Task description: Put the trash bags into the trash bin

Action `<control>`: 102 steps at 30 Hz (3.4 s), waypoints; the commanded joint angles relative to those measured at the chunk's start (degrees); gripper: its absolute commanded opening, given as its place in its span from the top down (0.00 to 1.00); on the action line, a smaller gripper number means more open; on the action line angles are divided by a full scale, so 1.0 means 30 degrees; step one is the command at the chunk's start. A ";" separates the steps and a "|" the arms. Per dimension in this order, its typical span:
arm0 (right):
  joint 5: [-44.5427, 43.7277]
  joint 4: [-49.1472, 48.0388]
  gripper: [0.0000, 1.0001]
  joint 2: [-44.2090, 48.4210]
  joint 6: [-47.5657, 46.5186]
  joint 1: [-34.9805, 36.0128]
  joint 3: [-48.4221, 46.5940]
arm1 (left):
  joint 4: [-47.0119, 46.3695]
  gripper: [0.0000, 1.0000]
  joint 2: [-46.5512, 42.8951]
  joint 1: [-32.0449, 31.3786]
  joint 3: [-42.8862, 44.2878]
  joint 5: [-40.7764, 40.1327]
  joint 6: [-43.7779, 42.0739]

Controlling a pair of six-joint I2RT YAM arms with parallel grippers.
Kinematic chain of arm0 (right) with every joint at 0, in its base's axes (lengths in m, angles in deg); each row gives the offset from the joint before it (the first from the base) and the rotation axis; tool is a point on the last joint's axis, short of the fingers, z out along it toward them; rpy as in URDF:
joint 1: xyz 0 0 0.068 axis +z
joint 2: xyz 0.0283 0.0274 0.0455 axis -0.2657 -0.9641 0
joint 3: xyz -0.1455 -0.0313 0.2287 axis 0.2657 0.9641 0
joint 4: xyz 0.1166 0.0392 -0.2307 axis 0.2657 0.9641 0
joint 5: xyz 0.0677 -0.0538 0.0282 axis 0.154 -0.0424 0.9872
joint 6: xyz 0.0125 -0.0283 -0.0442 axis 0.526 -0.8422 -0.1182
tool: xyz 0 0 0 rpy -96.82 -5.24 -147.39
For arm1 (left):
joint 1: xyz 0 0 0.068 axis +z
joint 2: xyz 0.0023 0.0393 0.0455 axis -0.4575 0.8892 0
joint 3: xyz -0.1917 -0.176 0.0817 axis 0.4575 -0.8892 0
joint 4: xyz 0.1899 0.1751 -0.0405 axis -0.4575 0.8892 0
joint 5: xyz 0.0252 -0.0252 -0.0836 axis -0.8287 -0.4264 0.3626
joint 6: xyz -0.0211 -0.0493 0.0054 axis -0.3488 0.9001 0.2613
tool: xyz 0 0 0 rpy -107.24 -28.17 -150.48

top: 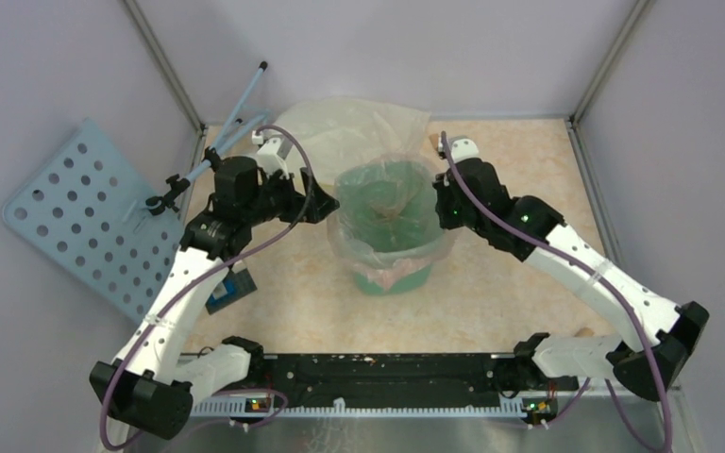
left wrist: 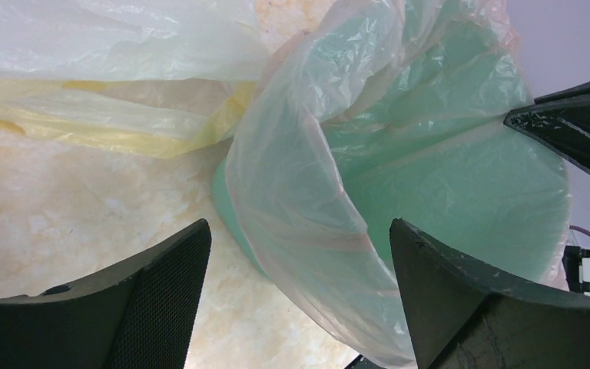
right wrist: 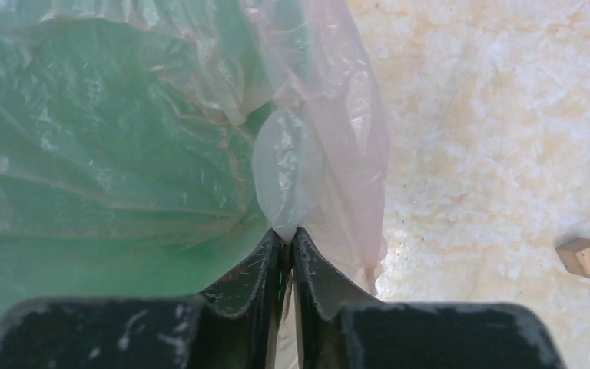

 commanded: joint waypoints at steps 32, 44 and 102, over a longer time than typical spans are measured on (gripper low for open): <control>0.4254 -0.0528 0.26 0.0416 -0.2211 -0.2673 -0.2578 | 0.0238 0.30 0.5518 0.0193 0.6268 0.0649 -0.3216; 1.0185 -0.1043 0.32 0.6344 0.2596 -0.2682 0.2626 | 0.0494 0.39 0.7030 0.0192 0.6731 0.0685 -0.3257; 1.0867 -0.5756 0.53 0.6845 1.0084 -0.2372 0.9113 | -0.0616 0.82 0.7053 -0.0540 0.5894 -0.0884 -0.3365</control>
